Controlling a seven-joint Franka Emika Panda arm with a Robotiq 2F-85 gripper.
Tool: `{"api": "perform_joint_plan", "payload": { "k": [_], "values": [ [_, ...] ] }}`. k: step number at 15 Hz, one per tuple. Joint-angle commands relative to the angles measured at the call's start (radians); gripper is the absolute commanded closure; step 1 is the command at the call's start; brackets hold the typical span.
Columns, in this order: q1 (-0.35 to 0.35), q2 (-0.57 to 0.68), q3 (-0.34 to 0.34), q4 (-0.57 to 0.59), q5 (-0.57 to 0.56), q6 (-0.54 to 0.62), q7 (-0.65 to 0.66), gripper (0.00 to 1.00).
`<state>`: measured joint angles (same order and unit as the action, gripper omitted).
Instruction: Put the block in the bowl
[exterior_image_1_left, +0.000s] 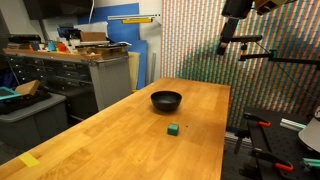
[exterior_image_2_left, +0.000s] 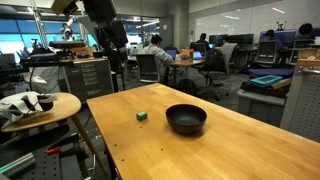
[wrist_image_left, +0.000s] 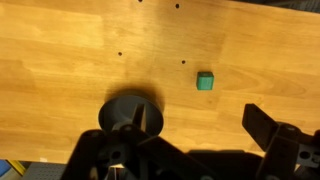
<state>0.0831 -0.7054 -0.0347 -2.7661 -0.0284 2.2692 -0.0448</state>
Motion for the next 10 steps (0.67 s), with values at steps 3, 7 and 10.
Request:
{"api": "perform_joint_plan", "payload": {
  "k": [3,7,10],
  "values": [
    [0.076,0.161,0.022,0.0,0.049,0.181,-0.073,0.0],
    [0.125,0.277,0.043,-0.002,0.074,0.29,-0.091,0.0],
    [0.15,0.366,0.057,-0.003,0.103,0.358,-0.092,0.0]
  ]
}}
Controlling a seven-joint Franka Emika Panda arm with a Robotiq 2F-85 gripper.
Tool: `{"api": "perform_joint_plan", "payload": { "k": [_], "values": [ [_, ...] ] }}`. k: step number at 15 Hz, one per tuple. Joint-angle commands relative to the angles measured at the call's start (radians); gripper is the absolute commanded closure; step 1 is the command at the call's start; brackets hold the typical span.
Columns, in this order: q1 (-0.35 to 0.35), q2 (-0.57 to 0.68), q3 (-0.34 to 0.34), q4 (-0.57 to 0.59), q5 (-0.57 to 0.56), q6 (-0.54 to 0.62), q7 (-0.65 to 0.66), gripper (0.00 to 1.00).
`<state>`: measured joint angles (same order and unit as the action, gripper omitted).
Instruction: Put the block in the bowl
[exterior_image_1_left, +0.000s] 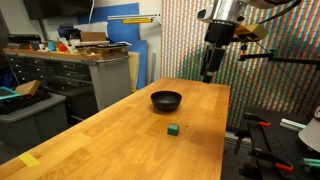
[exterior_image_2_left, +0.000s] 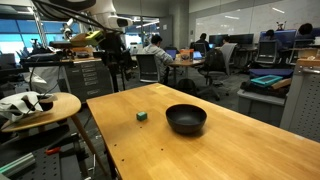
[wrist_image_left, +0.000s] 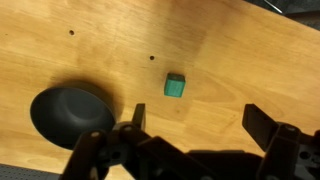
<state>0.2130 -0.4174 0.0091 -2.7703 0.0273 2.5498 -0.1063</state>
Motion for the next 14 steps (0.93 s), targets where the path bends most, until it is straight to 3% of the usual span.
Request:
{"api": "perform_joint_plan", "payload": {
  "k": [1,14],
  "values": [
    [0.025,0.106,0.017,0.001,0.055,0.097,-0.031,0.0],
    [0.003,0.47,0.094,0.019,0.164,0.464,0.022,0.0]
  ]
}}
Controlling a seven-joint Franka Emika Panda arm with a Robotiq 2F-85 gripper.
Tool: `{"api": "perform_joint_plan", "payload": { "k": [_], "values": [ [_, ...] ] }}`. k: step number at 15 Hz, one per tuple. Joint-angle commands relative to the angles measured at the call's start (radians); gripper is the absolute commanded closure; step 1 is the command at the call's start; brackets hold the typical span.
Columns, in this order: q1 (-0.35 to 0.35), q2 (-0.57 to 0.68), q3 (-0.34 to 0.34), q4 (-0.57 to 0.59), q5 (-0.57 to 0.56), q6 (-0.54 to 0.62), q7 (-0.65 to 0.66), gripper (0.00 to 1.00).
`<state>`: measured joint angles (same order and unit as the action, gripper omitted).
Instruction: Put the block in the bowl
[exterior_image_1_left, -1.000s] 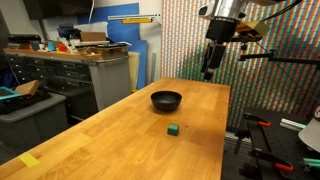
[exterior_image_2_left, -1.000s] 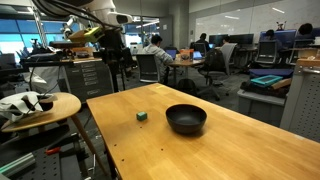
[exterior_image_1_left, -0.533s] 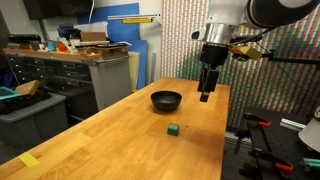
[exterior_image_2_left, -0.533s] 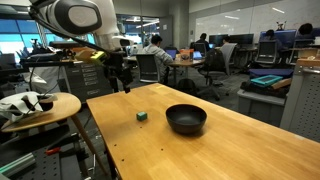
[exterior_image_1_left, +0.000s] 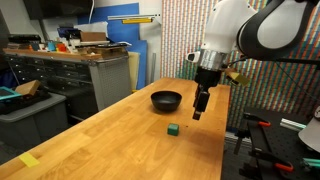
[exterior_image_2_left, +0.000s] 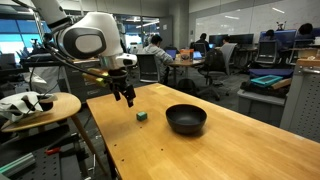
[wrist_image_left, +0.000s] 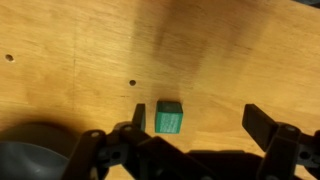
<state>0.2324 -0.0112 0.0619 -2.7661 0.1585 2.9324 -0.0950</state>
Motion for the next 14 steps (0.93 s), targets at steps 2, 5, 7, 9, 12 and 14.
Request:
{"api": "perform_joint_plan", "payload": {
  "k": [2,5,7,9,12,14],
  "values": [
    [-0.026,0.106,0.066,0.024,0.029,0.128,0.017,0.0],
    [-0.037,0.168,0.084,0.042,-0.017,0.198,0.048,0.0],
    [-0.037,0.21,0.074,0.054,-0.054,0.238,0.061,0.0],
    [0.01,0.253,0.02,0.073,-0.054,0.278,0.047,0.0],
    [0.005,0.315,-0.008,0.112,-0.102,0.31,0.07,0.0],
    [0.011,0.356,-0.033,0.146,-0.116,0.318,0.069,0.0]
  ]
}}
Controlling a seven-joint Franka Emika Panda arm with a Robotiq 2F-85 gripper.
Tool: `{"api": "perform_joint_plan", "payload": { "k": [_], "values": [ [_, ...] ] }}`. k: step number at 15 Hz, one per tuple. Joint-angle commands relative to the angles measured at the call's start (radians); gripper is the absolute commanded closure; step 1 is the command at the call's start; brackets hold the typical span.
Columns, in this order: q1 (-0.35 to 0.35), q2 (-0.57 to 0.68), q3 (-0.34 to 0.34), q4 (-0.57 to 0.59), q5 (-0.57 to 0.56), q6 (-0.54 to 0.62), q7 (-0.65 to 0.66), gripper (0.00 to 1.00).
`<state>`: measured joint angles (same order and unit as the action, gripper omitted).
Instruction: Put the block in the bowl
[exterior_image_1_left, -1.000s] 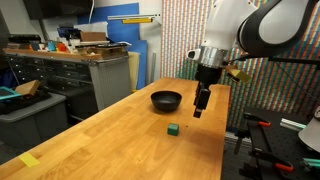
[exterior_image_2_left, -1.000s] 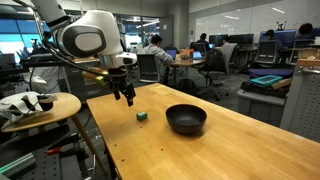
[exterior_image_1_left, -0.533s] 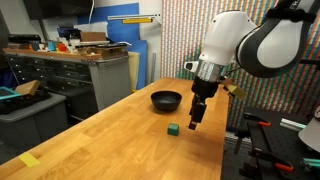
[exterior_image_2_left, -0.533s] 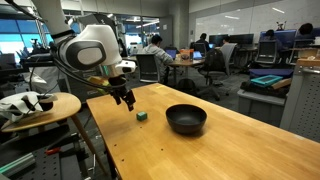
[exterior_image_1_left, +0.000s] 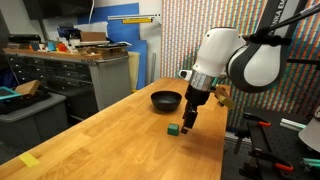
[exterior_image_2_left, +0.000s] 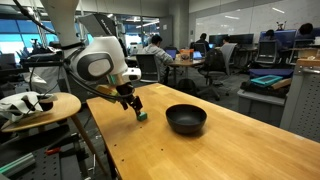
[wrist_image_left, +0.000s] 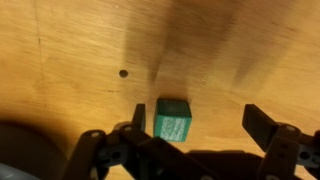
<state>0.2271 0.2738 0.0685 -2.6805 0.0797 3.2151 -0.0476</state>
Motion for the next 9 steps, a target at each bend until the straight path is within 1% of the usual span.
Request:
{"api": "perform_joint_plan", "payload": {
  "k": [1,3,5,6,9],
  "values": [
    [0.015,0.09,-0.047,0.079,-0.04,0.035,0.023,0.0],
    [0.015,0.126,-0.062,0.118,-0.044,0.034,0.025,0.0],
    [0.004,0.157,-0.06,0.155,-0.041,0.025,0.029,0.0],
    [-0.009,0.167,-0.048,0.171,-0.038,0.008,0.034,0.17],
    [-0.02,0.185,-0.041,0.198,-0.041,-0.013,0.037,0.42]
  ]
}}
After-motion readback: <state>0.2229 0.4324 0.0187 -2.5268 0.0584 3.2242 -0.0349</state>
